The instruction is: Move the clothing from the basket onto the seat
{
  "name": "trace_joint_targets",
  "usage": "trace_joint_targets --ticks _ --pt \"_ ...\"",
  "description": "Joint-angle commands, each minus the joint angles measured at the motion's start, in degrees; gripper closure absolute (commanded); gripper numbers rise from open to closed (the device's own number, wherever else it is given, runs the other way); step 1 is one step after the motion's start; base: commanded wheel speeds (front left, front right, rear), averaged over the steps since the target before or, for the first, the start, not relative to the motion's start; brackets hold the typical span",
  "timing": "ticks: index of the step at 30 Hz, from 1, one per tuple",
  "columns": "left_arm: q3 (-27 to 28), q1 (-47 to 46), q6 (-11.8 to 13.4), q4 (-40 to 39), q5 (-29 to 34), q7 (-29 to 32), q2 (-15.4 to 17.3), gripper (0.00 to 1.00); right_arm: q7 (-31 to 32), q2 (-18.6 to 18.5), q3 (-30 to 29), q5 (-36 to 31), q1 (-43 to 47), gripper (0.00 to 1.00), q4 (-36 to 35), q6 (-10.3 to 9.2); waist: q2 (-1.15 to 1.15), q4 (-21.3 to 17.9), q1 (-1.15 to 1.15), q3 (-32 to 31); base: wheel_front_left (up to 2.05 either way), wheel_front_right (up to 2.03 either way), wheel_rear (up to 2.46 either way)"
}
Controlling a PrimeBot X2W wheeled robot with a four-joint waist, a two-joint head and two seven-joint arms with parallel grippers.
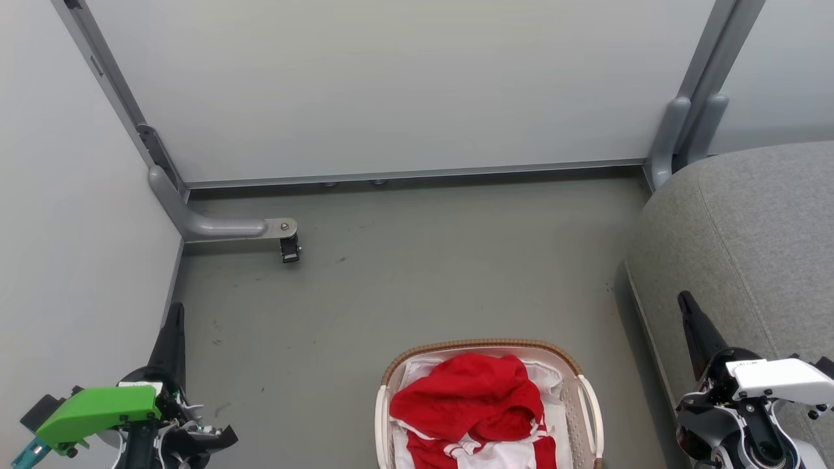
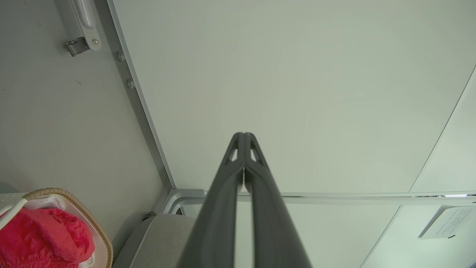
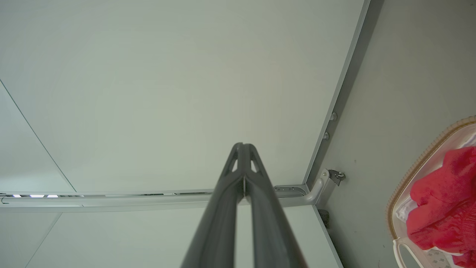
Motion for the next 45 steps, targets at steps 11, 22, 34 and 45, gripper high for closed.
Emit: trace_joint_targets --ticks 11,22,34,45 --pt "0.1 -0.6 -0.2 -0.1 -0.2 0.2 0.3 1.00 0.1 -0.3 -0.1 0.2 -0.5 1.00 -0.2 -0.04 0.65 0.0 0.00 0.0 0.00 0.00 0.00" --pt "0.0 0.1 0.0 0.4 0.0 0.0 -0.1 0.00 0.0 0.1 0.0 0.0 0.2 0.00 0.4 0.00 0.00 0.0 0.00 0.0 0.00 0.00 0.00" --pt "-1.5 2.8 0.1 0.8 1.5 -2.4 -0.3 0.00 -2.4 0.6 2.4 -1.3 1.8 0.00 2.3 -0.03 0.04 0.0 0.00 0.1 0.00 0.00 0.00" --pt "-2.5 3.7 0.0 -1.3 7.6 -5.3 -0.2 0.00 -5.3 0.5 1.0 -8.6 1.2 0.00 2.7 -0.03 0.10 0.1 0.00 0.2 0.00 0.00 0.00"
